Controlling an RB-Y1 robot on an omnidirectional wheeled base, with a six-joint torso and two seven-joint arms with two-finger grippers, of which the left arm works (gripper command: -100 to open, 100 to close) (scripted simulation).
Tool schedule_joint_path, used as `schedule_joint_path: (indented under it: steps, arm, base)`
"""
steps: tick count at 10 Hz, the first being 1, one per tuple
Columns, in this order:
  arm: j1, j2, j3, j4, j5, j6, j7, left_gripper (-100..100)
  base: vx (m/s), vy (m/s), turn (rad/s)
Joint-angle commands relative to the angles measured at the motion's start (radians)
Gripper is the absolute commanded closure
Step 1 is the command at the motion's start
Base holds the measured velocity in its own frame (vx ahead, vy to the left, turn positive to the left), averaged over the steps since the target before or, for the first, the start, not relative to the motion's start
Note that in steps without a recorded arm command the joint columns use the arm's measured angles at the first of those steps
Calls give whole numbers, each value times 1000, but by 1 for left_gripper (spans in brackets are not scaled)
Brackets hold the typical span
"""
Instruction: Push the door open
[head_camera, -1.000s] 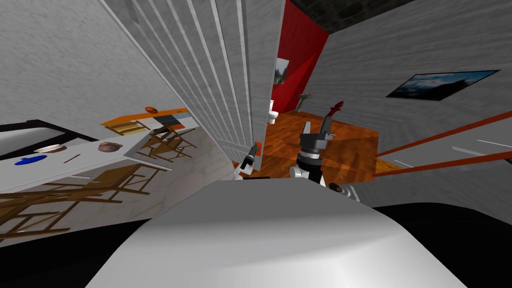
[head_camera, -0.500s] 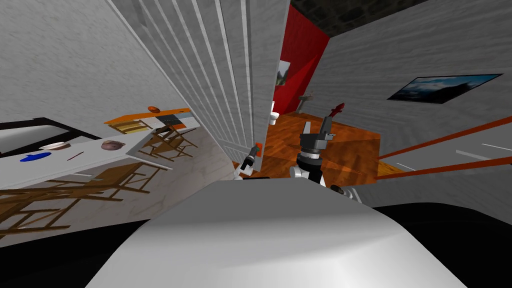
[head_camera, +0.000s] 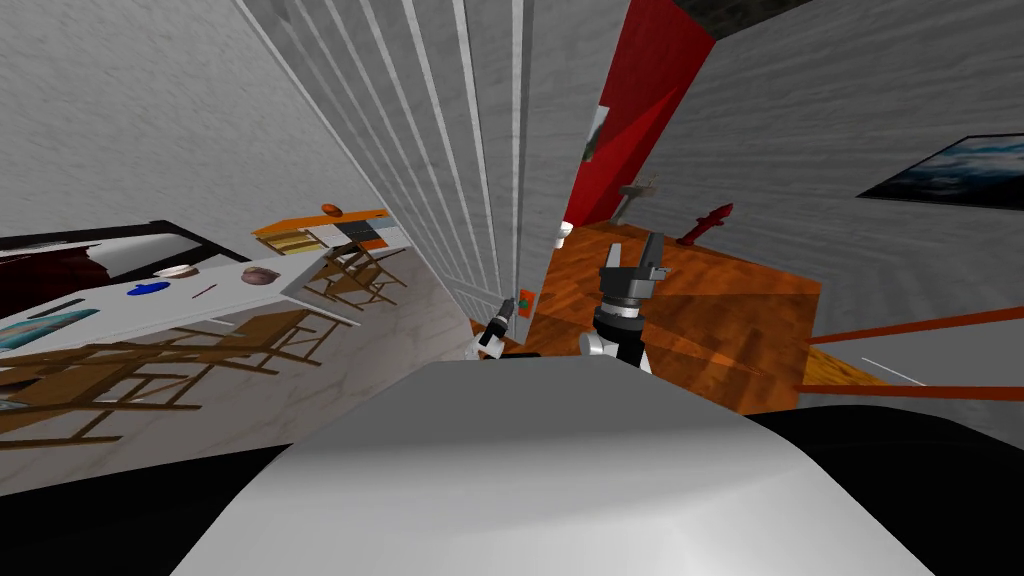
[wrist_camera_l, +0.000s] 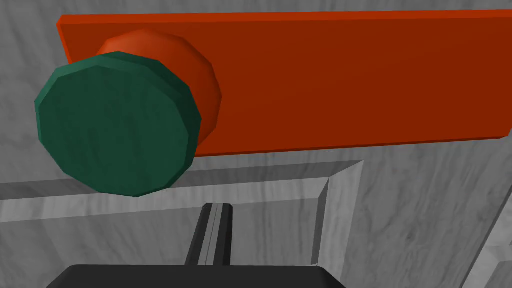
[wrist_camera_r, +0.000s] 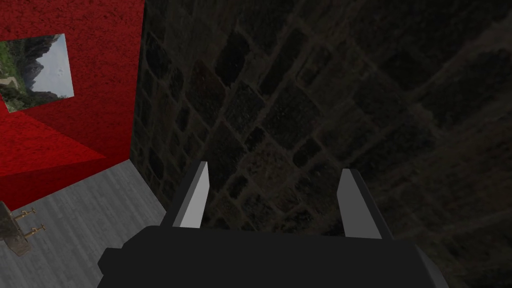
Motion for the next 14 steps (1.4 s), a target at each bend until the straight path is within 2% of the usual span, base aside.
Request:
schedule_joint_path:
  steps: [1,2,4,5,6,7,8,9,10,11,12,14]
  arm:
    - [12,6,-17,-6,0,-3,-3,-100]
    - [23,4,-30,-15,-1,-3,-6,-100]
    - [45,-17,-55,-32,-2,-2,-13,-100]
    - [58,-40,-71,-43,-3,-2,-18,-100]
    - [65,-57,-79,-49,-3,-2,-20,-100]
    - [59,-48,-72,-47,-3,3,-19,-100]
    - [55,-22,-70,-42,-4,1,-21,-100]
    - [51,-10,-68,-39,-5,0,-21,-100]
    - [49,-7,-67,-37,-5,-1,-21,-100]
    - [45,-6,-65,-33,-5,-2,-22,-100]
    - [40,-13,-62,-29,-6,-3,-22,-100]
    - [33,-47,-59,-22,-7,-6,-23,-100]
  base:
    - [-184,115,12]
    - [-185,156,38]
    - [-227,116,32]
    - [-234,139,31]
    - [-215,95,20]
    - [-90,34,-5]
    - [63,-50,-17]
    - [161,-86,-3]
    - [189,-102,-1]
    - [207,-152,-11]
    - [182,-164,-3]
    - [162,-152,-7]
